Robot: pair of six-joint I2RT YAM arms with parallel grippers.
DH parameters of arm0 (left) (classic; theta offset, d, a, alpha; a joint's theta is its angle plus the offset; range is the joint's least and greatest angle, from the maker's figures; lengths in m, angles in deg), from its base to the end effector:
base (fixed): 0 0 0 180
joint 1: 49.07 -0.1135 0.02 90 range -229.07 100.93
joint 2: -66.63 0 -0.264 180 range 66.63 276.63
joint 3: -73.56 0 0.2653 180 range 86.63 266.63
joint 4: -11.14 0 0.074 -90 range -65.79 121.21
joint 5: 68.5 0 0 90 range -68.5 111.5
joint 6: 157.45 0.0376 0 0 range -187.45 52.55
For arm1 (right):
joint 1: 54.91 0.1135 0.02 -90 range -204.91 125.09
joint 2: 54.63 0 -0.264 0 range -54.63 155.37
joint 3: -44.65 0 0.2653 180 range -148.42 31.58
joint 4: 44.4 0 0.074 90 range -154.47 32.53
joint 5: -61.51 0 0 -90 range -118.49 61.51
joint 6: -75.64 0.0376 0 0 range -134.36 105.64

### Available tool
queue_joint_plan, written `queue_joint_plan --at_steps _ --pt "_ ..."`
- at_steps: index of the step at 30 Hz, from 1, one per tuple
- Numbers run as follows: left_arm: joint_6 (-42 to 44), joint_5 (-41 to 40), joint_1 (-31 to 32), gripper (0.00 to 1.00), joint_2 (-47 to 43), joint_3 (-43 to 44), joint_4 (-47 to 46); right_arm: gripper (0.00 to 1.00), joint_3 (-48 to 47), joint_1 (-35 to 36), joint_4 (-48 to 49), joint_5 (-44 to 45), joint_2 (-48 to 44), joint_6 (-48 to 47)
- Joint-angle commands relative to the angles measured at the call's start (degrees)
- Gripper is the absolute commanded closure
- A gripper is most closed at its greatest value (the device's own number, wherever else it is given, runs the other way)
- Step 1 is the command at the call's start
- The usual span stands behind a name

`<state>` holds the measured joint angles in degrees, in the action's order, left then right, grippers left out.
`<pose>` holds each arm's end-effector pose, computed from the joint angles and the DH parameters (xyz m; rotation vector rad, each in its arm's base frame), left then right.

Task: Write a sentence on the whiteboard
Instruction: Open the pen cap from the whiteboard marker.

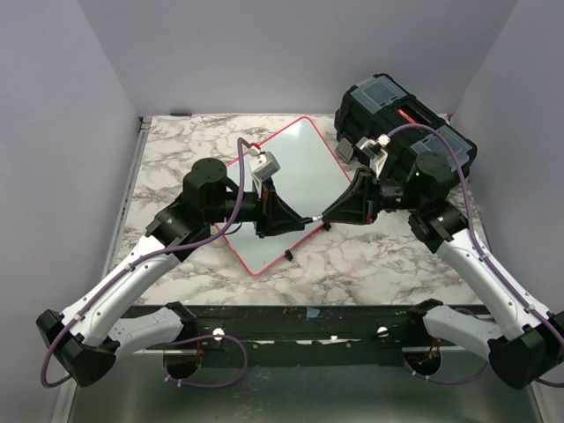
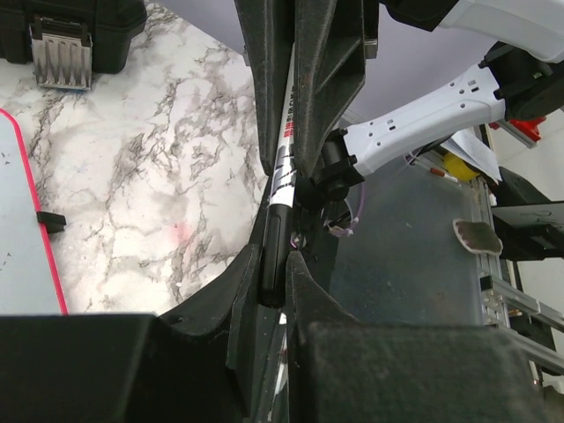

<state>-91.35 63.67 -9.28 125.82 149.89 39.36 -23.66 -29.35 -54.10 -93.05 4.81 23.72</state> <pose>0.1669 -0.1719 0.3989 0.8416 1.7601 -1.4167 0.2001 0.1333 0.3804 -0.8134 1.6942 1.6854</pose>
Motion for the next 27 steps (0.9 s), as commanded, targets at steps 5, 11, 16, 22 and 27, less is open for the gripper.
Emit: queue_joint_plan --at_steps 5,11,16,22,27 --pt "0.3 -5.4 -0.4 1.0 1.8 -0.5 -4.6 0.99 -0.5 3.3 3.0 -0.7 0.0 2.3" --pt "0.4 -6.9 -0.7 1.0 1.1 -1.1 -4.1 0.99 0.1 3.2 3.8 0.3 -0.5 2.5" --pt "-0.6 -8.3 -0.8 1.0 -1.4 -3.1 -6.1 0.99 0.7 3.3 2.9 3.5 -1.2 1.9" --pt "-1.7 -9.6 -1.2 1.0 -4.7 -6.1 -8.7 0.99 4.4 3.3 6.5 7.6 -3.3 4.9" --pt "-2.2 -10.8 -1.9 1.0 -6.6 -8.4 -10.1 0.99 6.7 3.3 10.8 9.3 -4.5 8.2"
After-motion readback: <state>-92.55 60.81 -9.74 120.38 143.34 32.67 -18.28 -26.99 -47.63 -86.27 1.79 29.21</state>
